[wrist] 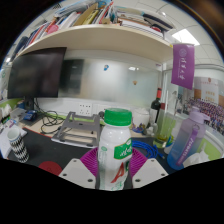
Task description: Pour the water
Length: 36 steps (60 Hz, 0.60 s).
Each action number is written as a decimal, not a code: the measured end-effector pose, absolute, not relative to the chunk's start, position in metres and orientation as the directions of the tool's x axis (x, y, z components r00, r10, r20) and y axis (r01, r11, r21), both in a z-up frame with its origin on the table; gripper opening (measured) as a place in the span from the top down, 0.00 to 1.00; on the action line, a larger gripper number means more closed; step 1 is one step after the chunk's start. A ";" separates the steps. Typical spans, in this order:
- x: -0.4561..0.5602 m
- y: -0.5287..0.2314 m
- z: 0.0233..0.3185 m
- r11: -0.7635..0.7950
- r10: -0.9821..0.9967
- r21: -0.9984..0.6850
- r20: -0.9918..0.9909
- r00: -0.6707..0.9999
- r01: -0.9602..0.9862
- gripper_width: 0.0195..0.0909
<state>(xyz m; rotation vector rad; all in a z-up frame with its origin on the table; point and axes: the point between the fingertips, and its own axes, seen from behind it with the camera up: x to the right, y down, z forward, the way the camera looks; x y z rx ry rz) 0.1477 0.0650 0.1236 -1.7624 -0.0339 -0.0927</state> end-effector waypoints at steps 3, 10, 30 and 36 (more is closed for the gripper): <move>0.147 0.064 0.128 -0.204 -0.033 -0.974 0.111 0.993 0.102 0.77; 0.122 0.058 0.162 -0.181 -0.015 -0.945 0.279 0.960 0.272 0.76; 0.000 0.045 0.196 -0.102 0.232 -0.307 0.918 0.323 0.946 0.76; -0.024 0.048 0.197 -0.044 0.269 -0.091 0.958 0.100 0.995 0.76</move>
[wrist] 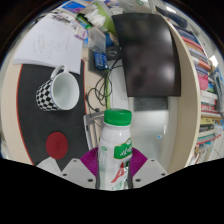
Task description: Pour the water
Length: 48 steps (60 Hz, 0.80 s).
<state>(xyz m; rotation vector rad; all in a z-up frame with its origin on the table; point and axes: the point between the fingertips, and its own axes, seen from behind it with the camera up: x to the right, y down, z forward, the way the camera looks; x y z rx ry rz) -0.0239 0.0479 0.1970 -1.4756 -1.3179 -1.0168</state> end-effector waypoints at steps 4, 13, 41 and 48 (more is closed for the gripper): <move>-0.040 0.044 0.197 -0.009 0.273 0.018 0.962 -0.015 1.000 0.76; -0.067 0.048 0.195 0.054 0.271 0.218 0.936 -0.224 0.975 0.76; -0.085 0.047 0.170 0.062 0.304 0.351 0.885 -0.353 0.934 0.76; -0.092 0.037 0.187 0.054 0.313 0.115 0.941 -0.126 0.992 0.74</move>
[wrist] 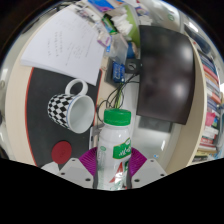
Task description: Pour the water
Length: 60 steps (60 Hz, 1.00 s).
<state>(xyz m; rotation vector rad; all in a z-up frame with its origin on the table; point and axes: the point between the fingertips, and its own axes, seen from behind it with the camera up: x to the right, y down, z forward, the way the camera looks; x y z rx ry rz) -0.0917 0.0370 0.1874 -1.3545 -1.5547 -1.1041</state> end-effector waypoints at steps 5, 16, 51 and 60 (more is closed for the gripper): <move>-0.079 0.030 0.200 -0.010 0.331 -0.097 0.939 0.095 0.995 0.74; -0.046 0.023 0.214 -0.161 0.338 -0.634 0.685 0.646 0.756 0.74; -0.041 0.065 0.136 -0.225 0.241 -0.972 0.017 0.970 0.073 0.73; -0.039 0.064 0.134 -0.179 0.225 -0.982 0.023 0.974 0.064 0.71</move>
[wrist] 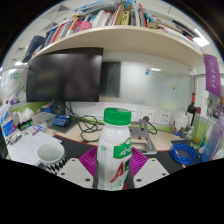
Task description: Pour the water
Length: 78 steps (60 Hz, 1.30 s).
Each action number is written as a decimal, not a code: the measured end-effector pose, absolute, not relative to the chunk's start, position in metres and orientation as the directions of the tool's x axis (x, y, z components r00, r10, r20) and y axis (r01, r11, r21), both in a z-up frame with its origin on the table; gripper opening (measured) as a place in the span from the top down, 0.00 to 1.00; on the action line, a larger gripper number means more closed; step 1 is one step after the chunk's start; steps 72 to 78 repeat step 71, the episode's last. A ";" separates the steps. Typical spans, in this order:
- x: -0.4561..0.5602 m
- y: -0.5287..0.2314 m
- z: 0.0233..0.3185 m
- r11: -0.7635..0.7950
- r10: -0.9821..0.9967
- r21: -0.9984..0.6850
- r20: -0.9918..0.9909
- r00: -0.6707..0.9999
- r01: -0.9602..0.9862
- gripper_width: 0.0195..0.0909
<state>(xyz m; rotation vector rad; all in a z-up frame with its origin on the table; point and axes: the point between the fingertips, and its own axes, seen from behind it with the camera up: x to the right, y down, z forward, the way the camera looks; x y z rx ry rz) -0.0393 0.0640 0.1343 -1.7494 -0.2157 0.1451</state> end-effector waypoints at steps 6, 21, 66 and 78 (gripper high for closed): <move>-0.039 0.063 0.134 -0.185 0.224 -0.981 0.021 0.974 0.064 0.60; -0.020 0.042 0.120 -0.329 0.154 -0.941 0.027 0.988 0.077 0.12; -0.091 -0.102 0.222 -0.315 0.051 -0.949 -0.037 0.998 -0.019 0.10; -0.089 -0.104 0.225 -0.313 0.038 -0.949 -0.041 0.998 -0.027 0.10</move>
